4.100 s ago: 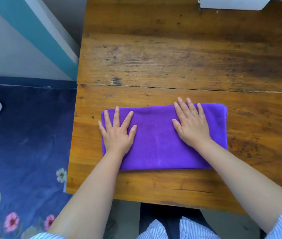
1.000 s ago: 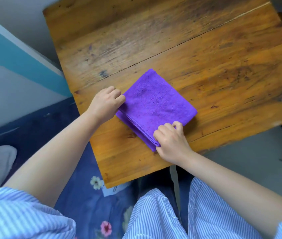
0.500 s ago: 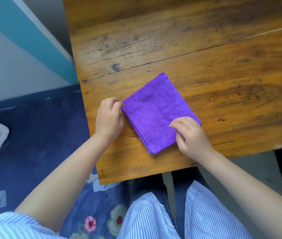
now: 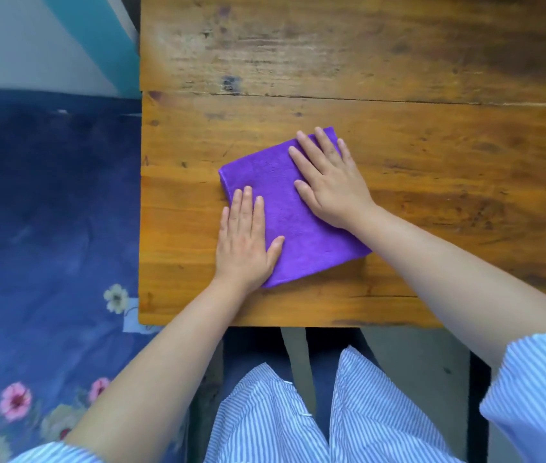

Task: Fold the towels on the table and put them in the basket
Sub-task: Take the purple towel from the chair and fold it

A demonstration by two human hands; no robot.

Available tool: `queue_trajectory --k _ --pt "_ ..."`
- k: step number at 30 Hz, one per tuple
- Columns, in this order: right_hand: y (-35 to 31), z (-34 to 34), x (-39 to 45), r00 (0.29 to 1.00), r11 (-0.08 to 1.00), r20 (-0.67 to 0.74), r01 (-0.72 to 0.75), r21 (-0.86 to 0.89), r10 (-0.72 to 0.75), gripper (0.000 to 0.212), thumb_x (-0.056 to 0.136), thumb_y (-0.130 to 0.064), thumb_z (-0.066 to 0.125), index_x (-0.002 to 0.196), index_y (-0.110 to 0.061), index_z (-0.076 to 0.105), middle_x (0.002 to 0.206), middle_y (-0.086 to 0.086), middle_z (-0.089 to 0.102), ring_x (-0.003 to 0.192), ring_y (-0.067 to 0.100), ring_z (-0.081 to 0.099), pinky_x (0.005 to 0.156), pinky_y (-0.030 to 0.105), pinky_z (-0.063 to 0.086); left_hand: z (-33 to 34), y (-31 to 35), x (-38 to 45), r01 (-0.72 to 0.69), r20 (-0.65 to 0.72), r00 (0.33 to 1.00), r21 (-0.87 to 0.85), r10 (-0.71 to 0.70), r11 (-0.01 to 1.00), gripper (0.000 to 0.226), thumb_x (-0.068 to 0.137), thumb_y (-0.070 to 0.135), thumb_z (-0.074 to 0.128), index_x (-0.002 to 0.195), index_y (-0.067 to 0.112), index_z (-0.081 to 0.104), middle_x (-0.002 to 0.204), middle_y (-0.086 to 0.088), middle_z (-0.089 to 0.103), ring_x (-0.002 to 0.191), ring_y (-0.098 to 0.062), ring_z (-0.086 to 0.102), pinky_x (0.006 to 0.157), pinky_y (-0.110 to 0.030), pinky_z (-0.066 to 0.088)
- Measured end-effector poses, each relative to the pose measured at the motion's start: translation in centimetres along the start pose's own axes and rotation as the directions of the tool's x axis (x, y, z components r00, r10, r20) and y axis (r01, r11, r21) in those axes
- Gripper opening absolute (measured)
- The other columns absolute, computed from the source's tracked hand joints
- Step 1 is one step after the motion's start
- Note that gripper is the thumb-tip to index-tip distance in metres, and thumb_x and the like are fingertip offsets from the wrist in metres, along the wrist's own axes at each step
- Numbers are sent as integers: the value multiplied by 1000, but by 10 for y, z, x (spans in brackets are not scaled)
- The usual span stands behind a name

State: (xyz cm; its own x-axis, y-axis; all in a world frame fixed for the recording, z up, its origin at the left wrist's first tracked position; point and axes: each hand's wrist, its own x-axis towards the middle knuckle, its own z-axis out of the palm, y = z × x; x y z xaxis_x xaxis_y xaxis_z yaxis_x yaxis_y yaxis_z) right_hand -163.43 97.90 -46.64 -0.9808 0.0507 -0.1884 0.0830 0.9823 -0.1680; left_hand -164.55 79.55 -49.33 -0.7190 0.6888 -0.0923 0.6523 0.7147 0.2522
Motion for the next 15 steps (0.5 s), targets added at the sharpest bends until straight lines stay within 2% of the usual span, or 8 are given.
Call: queue_trajectory --k 2,5,7,9,11,12,13,15 --pt "6 -2 -1 999 995 30 -31 91 29 60 86 -38 23 137 -11 40 148 13 33 138 38 25 110 53 20 -1 -1 -1 0 16 1000 39 -1 999 66 81 41 37 128 -6 40 130 -28 52 125 -38 46 103 -39 22" --pt "24 -7 -5 993 983 66 -102 154 93 74 79 -49 8 144 -17 24 155 8 15 144 32 7 114 50 7 -6 1 0 22 67 997 49 -26 999 70 81 41 35 128 -9 47 133 -28 49 122 -42 50 106 -39 23" --pt "40 -10 -14 982 971 114 -169 171 151 80 75 -55 5 146 -18 16 156 4 7 145 27 0 115 48 0 -14 6 -1 81 107 991 0 -81 997 77 81 47 25 137 -5 38 145 -25 35 135 -38 35 114 -38 19" --pt "50 -16 -25 981 964 91 -187 189 172 76 81 -53 15 145 -12 20 155 8 13 144 30 5 114 50 2 -20 9 0 144 156 978 -17 -140 989 83 79 51 15 143 0 27 152 -19 21 143 -34 19 115 -39 10" --pt "51 -19 -42 996 981 -69 -43 188 57 64 85 -39 30 136 -1 38 146 21 34 138 41 23 109 58 15 -28 18 -3 134 90 987 -31 -130 991 71 81 42 28 131 -4 47 140 -25 42 132 -41 39 107 -49 29" --pt "50 -17 -53 985 985 -165 65 159 -38 55 84 -31 38 128 0 45 137 24 45 132 44 33 105 60 22 -28 23 -7 99 29 995 -29 -98 995 60 80 35 36 120 -6 57 127 -28 55 122 -42 51 96 -52 42" --pt "50 -14 -65 954 974 -254 193 120 -158 46 83 -26 43 122 -2 48 129 25 53 128 43 39 103 58 27 -26 28 -13 68 -68 995 -38 -71 997 49 80 28 42 111 -3 61 115 -27 62 114 -39 55 85 -51 50" --pt "47 -7 -90 883 907 -288 410 93 -370 37 79 -20 48 114 -9 49 119 20 62 123 33 40 105 49 28 -20 42 -29 -16 -218 976 -103 -7 995 30 80 24 47 103 6 56 100 -20 67 100 -28 49 70 -40 56"
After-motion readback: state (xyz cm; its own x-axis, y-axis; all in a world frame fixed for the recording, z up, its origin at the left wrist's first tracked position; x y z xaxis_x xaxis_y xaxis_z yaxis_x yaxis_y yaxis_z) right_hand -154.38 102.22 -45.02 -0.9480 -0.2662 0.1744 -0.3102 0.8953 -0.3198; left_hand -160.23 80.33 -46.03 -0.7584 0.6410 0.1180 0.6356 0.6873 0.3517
